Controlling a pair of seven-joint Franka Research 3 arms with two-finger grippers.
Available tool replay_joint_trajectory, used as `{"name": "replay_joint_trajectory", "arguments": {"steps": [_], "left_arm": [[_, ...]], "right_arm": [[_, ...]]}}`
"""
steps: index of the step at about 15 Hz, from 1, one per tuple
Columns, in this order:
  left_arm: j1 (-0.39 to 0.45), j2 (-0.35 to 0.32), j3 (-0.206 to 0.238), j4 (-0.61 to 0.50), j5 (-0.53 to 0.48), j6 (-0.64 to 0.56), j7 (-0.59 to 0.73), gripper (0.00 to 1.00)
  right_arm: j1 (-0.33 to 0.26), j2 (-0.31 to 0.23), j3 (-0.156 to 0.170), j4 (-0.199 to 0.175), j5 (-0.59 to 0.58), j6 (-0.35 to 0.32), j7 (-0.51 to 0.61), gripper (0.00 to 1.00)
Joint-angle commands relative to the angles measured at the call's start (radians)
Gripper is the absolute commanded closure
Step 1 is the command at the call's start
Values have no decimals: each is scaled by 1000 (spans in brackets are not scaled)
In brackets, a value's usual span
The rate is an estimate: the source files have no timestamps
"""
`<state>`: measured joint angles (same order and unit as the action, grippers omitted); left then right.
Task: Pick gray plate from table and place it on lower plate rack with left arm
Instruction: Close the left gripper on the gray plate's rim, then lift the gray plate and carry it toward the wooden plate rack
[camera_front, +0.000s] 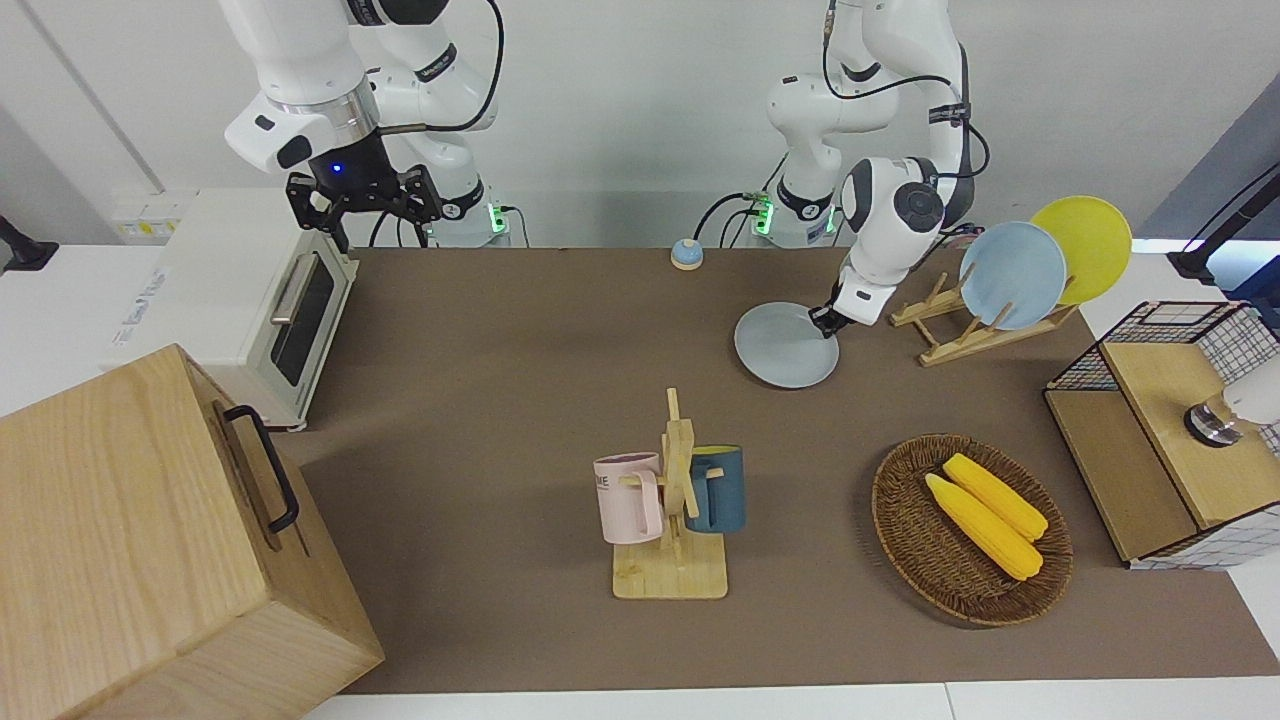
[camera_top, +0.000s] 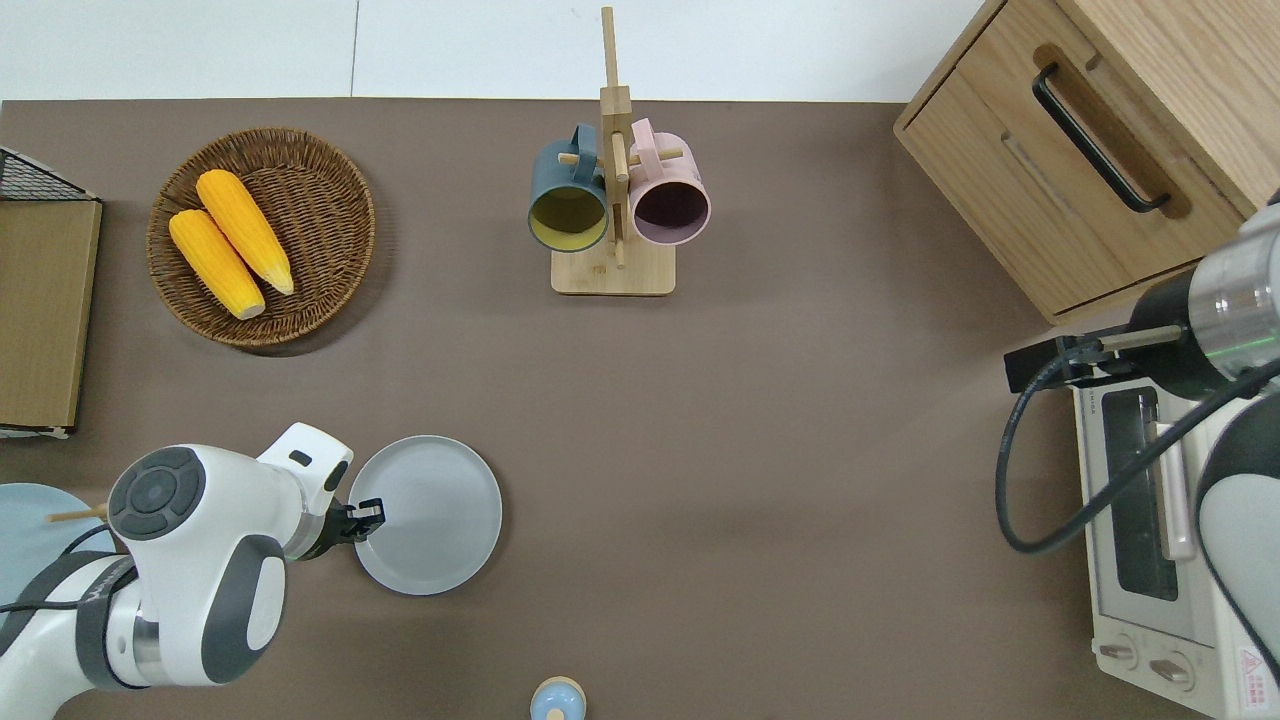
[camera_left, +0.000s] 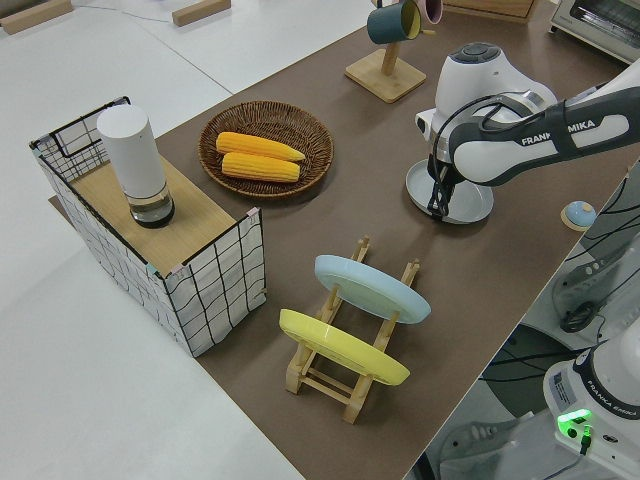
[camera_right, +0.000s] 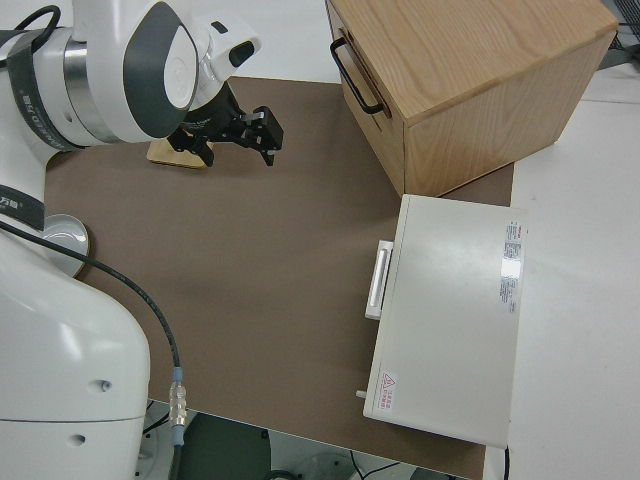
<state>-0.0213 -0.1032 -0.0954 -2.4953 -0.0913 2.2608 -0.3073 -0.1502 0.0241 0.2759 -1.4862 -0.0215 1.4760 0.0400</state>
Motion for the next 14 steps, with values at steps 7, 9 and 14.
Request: {"name": "replay_joint_trajectory", "arguments": {"steps": [7, 9, 14], "left_arm": [[35, -47, 31, 194, 211, -268, -46, 1000], [35, -49, 46, 251, 269, -340, -44, 1000], [35, -53, 46, 352, 438, -524, -47, 1000]], "right_arm": [[-19, -3, 17, 9, -1, -14, 12, 17], [-19, -3, 17, 9, -1, -14, 12, 17], [-19, -3, 17, 9, -1, -14, 12, 17]]}}
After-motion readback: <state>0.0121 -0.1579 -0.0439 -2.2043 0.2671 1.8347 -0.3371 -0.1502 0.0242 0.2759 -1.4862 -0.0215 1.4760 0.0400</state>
